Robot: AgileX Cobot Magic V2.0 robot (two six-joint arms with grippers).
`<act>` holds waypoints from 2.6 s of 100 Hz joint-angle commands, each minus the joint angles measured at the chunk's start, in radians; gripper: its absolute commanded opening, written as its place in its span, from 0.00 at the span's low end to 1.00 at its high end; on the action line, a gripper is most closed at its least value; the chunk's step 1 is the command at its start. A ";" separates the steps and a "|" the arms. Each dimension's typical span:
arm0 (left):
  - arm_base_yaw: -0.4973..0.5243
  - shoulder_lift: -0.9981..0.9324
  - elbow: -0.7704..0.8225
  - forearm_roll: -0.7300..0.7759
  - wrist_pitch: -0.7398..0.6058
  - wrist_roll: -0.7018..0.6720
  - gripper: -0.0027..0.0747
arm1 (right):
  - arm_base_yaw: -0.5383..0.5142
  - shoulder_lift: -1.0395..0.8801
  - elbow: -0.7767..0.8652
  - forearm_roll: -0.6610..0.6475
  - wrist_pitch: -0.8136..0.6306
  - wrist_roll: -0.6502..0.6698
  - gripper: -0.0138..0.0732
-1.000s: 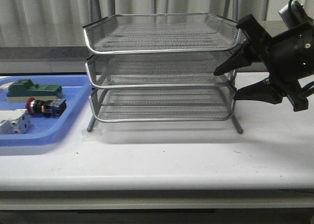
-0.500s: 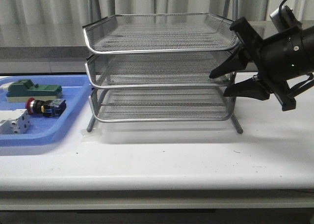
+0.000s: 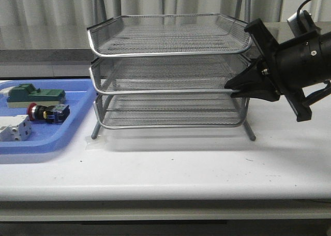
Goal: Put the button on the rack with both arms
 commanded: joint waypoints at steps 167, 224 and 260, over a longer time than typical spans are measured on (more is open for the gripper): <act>0.002 -0.032 0.032 -0.007 -0.087 -0.008 0.01 | 0.000 -0.549 0.434 -0.164 0.037 -0.125 0.63; 0.002 -0.032 0.032 -0.007 -0.087 -0.008 0.01 | 0.000 -0.868 0.312 -1.122 -0.017 0.658 0.62; 0.002 -0.032 0.032 -0.007 -0.087 -0.008 0.01 | 0.000 -1.031 0.131 -1.648 0.162 1.047 0.62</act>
